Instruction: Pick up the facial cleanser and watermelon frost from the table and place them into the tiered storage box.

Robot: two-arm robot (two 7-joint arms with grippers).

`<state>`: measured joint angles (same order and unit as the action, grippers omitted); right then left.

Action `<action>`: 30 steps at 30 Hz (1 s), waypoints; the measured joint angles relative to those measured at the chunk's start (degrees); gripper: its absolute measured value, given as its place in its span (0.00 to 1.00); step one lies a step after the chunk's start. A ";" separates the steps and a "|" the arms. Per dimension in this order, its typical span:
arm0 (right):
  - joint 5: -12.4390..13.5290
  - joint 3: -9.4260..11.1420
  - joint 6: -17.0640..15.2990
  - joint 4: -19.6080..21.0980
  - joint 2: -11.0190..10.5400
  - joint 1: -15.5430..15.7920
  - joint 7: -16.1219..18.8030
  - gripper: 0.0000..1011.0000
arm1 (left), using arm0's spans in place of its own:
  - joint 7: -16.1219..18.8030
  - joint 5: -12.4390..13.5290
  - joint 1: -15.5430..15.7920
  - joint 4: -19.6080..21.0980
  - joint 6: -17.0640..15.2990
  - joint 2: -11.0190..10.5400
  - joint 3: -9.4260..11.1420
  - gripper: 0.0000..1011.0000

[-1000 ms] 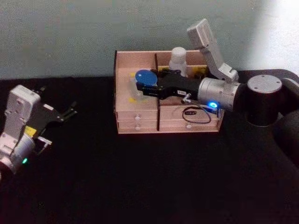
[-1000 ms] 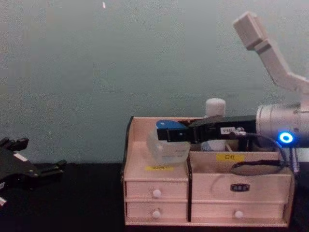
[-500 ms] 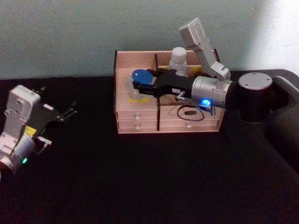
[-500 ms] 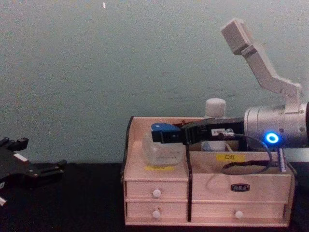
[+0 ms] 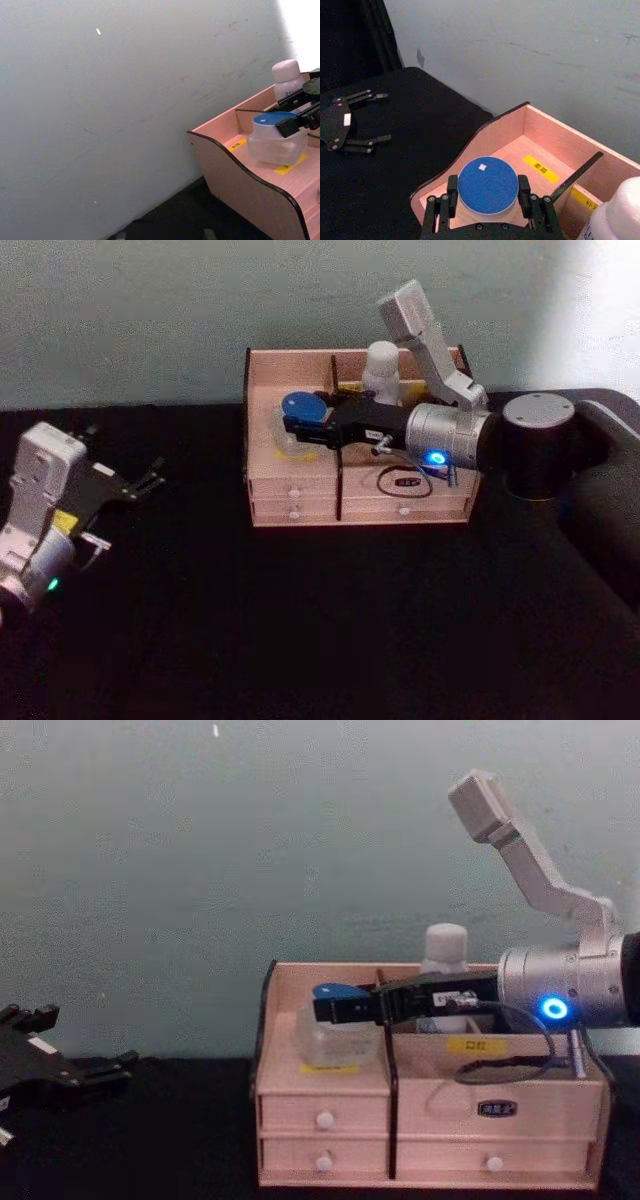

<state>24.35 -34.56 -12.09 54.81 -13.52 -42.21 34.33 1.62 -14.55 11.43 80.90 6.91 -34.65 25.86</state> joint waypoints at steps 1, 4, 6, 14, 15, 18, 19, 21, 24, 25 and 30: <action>-0.05 0.04 -0.03 -0.11 0.08 -0.04 0.01 0.70 | 0.00 0.00 0.00 0.00 0.00 0.00 0.00 0.99; -0.15 0.17 -0.07 -0.39 0.27 -0.12 -0.01 0.70 | 0.00 0.00 0.00 0.00 0.00 0.00 0.00 0.99; -0.34 0.41 -0.03 -0.59 0.49 -0.13 -0.22 0.70 | 0.00 0.00 0.00 0.00 0.00 0.00 0.00 0.99; -0.35 0.37 -0.02 -0.60 0.46 -0.13 -0.23 0.70 | 0.00 0.00 0.00 0.00 0.00 0.00 0.00 0.99; -0.35 0.37 -0.02 -0.59 0.46 -0.13 -0.23 0.70 | 0.00 0.00 0.00 0.00 0.00 0.00 0.00 0.99; -0.34 0.35 -0.01 -0.59 0.45 -0.12 -0.22 0.70 | 0.00 0.00 0.00 0.00 0.00 0.00 0.00 0.99; -0.33 0.34 -0.01 -0.59 0.44 -0.11 -0.22 0.70 | 0.00 0.01 0.00 0.00 0.00 0.00 0.00 0.99; -0.33 0.34 -0.01 -0.58 0.43 -0.11 -0.22 0.70 | 0.00 0.00 0.00 0.00 0.00 0.00 0.00 0.99; -0.32 0.32 -0.01 -0.57 0.42 -0.10 -0.21 0.70 | 0.00 0.00 0.00 0.00 0.00 0.00 0.00 0.99; -0.33 0.30 -0.04 -0.57 0.41 -0.09 -0.20 0.72 | 0.00 0.00 0.00 0.00 0.00 0.00 0.00 0.99; -0.33 0.27 -0.07 -0.56 0.38 -0.09 -0.19 0.83 | 0.00 0.00 0.00 0.00 0.00 0.00 0.00 0.99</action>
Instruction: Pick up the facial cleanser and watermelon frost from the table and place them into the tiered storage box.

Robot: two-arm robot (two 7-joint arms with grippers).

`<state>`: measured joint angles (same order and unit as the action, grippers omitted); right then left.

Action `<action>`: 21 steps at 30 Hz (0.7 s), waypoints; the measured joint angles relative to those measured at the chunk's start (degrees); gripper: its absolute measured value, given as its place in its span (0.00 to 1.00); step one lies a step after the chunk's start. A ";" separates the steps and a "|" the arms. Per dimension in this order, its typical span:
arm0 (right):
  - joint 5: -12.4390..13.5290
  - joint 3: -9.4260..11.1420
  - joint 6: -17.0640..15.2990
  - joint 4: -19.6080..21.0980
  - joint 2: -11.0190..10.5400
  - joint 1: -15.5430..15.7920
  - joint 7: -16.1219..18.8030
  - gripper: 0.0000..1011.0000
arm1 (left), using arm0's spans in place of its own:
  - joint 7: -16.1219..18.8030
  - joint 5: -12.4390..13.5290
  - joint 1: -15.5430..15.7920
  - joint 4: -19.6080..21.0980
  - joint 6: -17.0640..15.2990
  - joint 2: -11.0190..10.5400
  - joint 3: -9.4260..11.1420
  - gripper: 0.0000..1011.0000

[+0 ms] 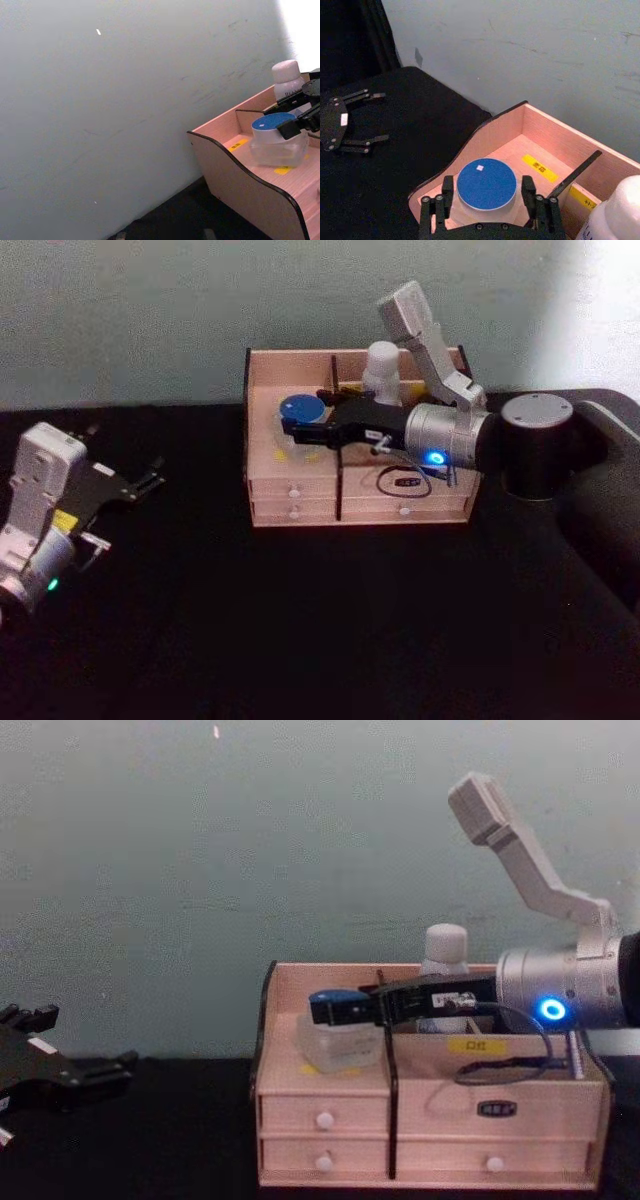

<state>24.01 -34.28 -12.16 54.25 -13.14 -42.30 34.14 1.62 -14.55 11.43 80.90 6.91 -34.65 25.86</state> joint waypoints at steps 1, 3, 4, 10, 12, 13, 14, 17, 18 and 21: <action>0.00 -0.01 0.00 0.00 -0.01 0.00 0.00 0.87 | 0.00 0.00 0.00 0.00 0.00 0.00 0.00 0.99; 0.00 -0.01 0.00 0.01 -0.01 0.00 0.01 0.91 | 0.00 0.00 0.00 0.00 0.00 0.00 0.00 0.99; 0.01 -0.01 0.00 0.02 -0.01 0.00 0.01 0.93 | 0.00 0.00 0.00 0.00 0.00 0.00 0.00 0.99; 0.03 -0.01 -0.01 0.04 -0.01 0.00 0.04 0.99 | 0.00 0.00 0.00 0.00 0.00 0.00 0.00 0.99; 0.03 -0.01 -0.01 0.05 -0.01 -0.01 0.05 0.99 | 0.00 0.00 0.00 0.00 0.00 0.00 0.00 0.99; 0.03 -0.01 -0.01 0.05 -0.01 -0.01 0.05 0.99 | 0.00 0.00 0.00 0.00 0.00 0.00 0.00 0.99; 0.03 -0.01 -0.01 0.05 -0.02 -0.01 0.05 0.99 | 0.00 0.00 0.00 0.00 0.00 0.00 0.00 0.99; 0.03 -0.01 -0.01 0.06 -0.01 -0.01 0.05 0.99 | 0.00 0.00 0.00 0.00 0.00 0.00 0.00 0.99; -0.05 0.01 0.06 0.40 -0.13 0.06 -0.03 0.99 | 0.00 0.00 0.00 0.00 0.00 0.00 0.00 0.99; -0.36 0.17 0.31 1.55 -0.50 0.57 -0.37 0.99 | 0.00 0.00 0.00 0.00 0.00 0.00 0.00 0.99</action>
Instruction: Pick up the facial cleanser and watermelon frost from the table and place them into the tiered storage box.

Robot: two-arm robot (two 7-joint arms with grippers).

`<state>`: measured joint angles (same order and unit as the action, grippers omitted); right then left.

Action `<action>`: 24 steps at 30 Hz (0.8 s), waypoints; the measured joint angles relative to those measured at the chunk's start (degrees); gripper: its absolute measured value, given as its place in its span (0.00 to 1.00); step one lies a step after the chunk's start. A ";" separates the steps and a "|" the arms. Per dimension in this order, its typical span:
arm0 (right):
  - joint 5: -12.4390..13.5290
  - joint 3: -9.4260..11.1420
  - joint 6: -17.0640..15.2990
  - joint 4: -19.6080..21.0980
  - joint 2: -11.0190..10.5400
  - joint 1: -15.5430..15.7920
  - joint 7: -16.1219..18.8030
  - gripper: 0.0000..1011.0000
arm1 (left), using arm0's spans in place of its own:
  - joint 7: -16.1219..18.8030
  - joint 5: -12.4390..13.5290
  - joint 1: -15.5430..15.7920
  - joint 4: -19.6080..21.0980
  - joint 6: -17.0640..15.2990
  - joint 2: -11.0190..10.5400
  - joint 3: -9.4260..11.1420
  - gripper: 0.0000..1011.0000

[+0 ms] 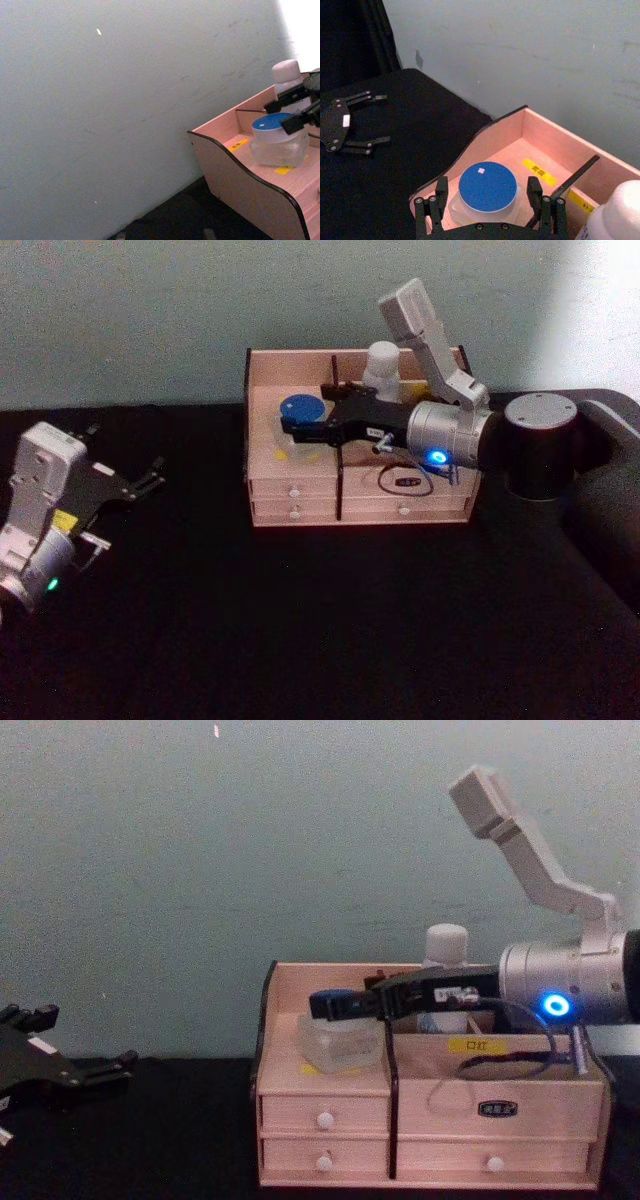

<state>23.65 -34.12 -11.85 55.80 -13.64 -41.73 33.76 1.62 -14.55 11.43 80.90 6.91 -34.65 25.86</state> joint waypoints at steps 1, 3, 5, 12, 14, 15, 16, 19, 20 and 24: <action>-0.16 0.23 0.21 1.16 -0.36 0.46 -0.33 0.99 | 0.00 0.00 0.00 0.00 0.00 0.00 0.00 0.99; -0.39 0.61 0.42 3.23 -1.07 1.36 -0.88 0.99 | 0.00 0.00 0.00 0.00 0.00 0.00 0.00 0.99; -0.42 0.90 0.46 4.87 -1.67 2.11 -1.19 0.99 | 0.00 0.00 0.00 0.00 0.00 0.00 0.00 0.99; 0.55 2.40 -1.02 13.93 -5.82 6.30 -1.47 0.99 | 0.00 0.00 0.00 0.00 0.00 0.00 0.00 0.99; 1.44 2.89 -2.22 17.18 -7.99 7.98 -0.83 0.99 | 0.00 0.00 0.00 0.00 0.00 0.00 0.00 0.99; 1.74 3.04 -2.68 18.26 -8.83 8.56 -0.58 0.99 | 0.00 0.00 0.00 0.00 0.00 0.00 0.00 0.99; 2.14 3.20 -3.11 19.24 -9.61 9.10 -0.28 0.99 | 0.00 0.00 0.00 0.00 0.00 0.00 0.00 0.99; 3.77 4.07 -4.72 23.46 -13.30 11.55 0.59 0.99 | 0.00 0.00 0.00 0.00 0.00 0.00 0.00 0.99; 4.55 4.71 -5.39 25.38 -15.02 12.90 0.64 0.99 | 0.00 0.00 0.00 0.00 0.00 0.00 0.00 0.99; 6.25 7.01 -6.47 30.46 -19.38 17.14 -1.26 0.99 | 0.00 0.00 0.00 0.00 0.00 0.00 0.00 0.99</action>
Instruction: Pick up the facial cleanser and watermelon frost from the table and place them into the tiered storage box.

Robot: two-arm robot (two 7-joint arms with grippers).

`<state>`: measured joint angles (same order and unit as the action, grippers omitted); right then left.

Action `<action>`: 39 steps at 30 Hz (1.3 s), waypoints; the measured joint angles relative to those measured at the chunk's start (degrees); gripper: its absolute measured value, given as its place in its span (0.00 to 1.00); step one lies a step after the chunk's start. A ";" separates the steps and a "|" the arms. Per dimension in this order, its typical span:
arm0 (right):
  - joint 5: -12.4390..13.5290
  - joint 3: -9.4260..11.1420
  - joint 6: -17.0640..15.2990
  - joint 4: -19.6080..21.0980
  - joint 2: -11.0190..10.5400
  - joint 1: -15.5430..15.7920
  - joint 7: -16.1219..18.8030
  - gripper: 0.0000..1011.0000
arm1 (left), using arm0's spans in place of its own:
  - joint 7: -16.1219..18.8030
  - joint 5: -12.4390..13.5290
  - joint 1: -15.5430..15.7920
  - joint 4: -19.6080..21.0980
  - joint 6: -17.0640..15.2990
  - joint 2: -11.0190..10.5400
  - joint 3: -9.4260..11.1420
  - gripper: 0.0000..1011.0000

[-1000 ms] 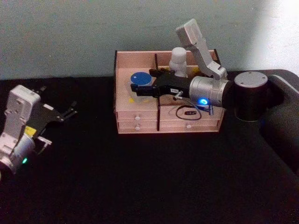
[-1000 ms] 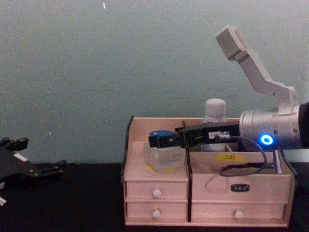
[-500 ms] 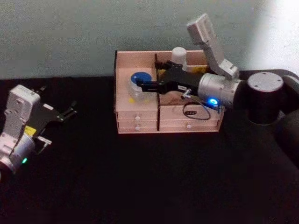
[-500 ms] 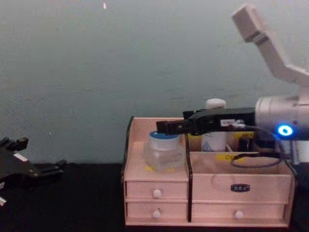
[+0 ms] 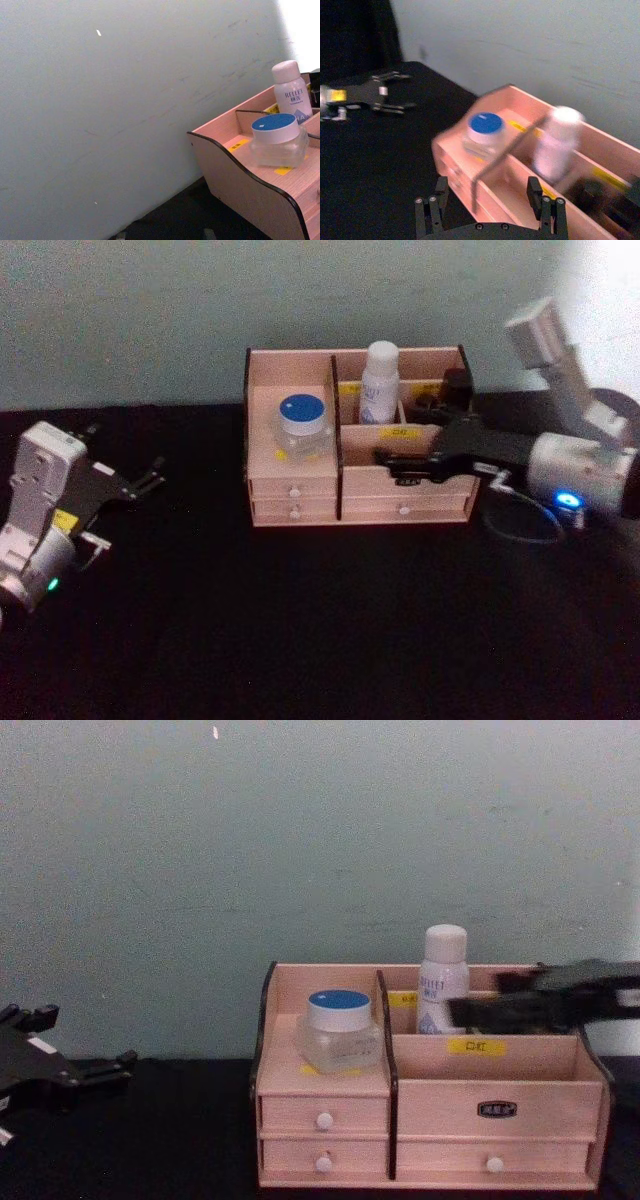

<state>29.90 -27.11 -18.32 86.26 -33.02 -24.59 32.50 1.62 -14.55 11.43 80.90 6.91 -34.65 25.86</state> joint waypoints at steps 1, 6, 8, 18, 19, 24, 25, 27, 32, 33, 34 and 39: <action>0.34 1.19 -0.05 1.98 -1.47 1.95 -1.71 0.99 | 0.00 0.00 0.00 0.00 0.00 0.00 0.00 0.99; 0.73 6.34 0.69 7.70 -4.68 9.22 -9.88 0.99 | 0.00 0.00 0.00 0.00 0.00 0.00 0.00 0.99; -0.11 9.07 1.54 9.97 -5.03 12.81 -14.82 0.99 | 0.00 0.00 0.00 0.00 0.00 0.00 0.00 0.99; -9.07 15.40 4.98 12.20 -0.82 21.96 -35.31 0.99 | 0.00 0.00 0.00 0.00 0.00 0.00 0.00 0.99; -9.99 15.32 5.09 11.72 -0.33 22.05 -36.36 0.99 | 0.00 0.00 0.00 0.00 0.00 0.00 0.00 0.99; -13.79 14.04 5.83 7.87 2.51 21.79 -40.41 0.99 | 0.00 0.00 0.00 0.00 0.00 0.00 0.00 0.99; -14.69 13.55 5.97 6.58 3.30 21.53 -41.07 0.99 | 0.00 0.00 0.00 0.00 0.00 0.00 0.00 0.99; -16.38 12.55 6.30 4.36 4.49 20.94 -42.09 0.99 | 0.00 0.00 0.00 0.00 0.00 0.00 0.00 0.99; -18.56 11.58 6.58 0.33 6.53 19.81 -43.35 0.99 | 0.00 0.00 0.00 0.00 0.00 0.00 0.00 0.99; -18.56 11.65 6.53 -0.14 6.85 19.71 -43.37 0.99 | 0.00 0.00 0.00 0.00 0.00 0.00 0.00 0.99; -18.50 11.73 6.48 -0.48 7.11 19.64 -43.37 0.99 | 0.00 0.00 0.00 0.00 0.00 0.00 0.00 0.99; -18.08 12.24 6.23 -1.53 7.80 19.41 -43.11 0.99 | 0.00 0.00 0.00 0.00 0.00 0.00 0.00 0.99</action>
<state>11.81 -14.87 -12.09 84.73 -25.22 -5.18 -10.62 1.62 -14.55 11.43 80.90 6.91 -34.64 25.86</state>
